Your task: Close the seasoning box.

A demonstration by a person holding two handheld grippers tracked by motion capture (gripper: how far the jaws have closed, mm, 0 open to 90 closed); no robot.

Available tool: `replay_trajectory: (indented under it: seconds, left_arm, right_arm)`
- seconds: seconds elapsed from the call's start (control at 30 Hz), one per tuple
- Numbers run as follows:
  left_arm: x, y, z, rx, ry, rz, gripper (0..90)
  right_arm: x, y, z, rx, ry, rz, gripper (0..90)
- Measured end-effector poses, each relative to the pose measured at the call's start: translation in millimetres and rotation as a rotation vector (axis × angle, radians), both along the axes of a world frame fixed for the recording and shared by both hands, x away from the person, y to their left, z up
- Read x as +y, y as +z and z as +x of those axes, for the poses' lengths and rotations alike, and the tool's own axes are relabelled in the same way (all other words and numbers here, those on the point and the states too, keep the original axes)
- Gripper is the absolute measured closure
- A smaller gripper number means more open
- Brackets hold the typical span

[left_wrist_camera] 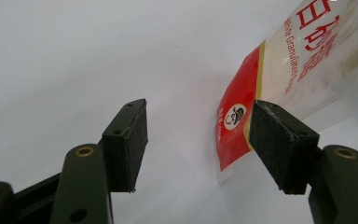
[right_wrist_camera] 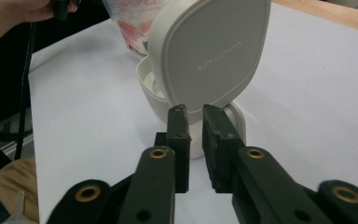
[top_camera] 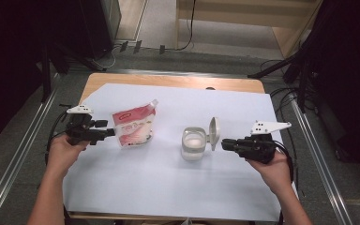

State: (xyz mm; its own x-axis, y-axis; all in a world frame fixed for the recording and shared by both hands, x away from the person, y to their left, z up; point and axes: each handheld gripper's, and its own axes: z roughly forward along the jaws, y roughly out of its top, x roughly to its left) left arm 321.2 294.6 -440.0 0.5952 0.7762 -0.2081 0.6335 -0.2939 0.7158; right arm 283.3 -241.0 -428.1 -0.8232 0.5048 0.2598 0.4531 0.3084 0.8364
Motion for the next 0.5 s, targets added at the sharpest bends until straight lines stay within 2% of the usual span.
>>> replay_trajectory:
  seconds: [0.1, 0.3, 0.5]
  left_arm:
    - [-0.9, 0.3, 0.1, -0.011, -0.001, -0.005, 38.4]
    - [-2.3, 1.1, -0.9, -0.014, -0.004, -0.008, 38.2]
    - [-2.6, 0.6, -0.7, -0.01, -0.007, -0.009, 38.2]
  right_arm:
    - [-0.5, -0.3, 2.8, 0.008, -0.023, -0.007, 90.0]
    - [5.2, 0.0, 10.8, 0.006, -0.051, 0.003, 90.0]
    - [9.3, -2.0, 19.6, 0.026, -0.076, 0.012, 90.0]
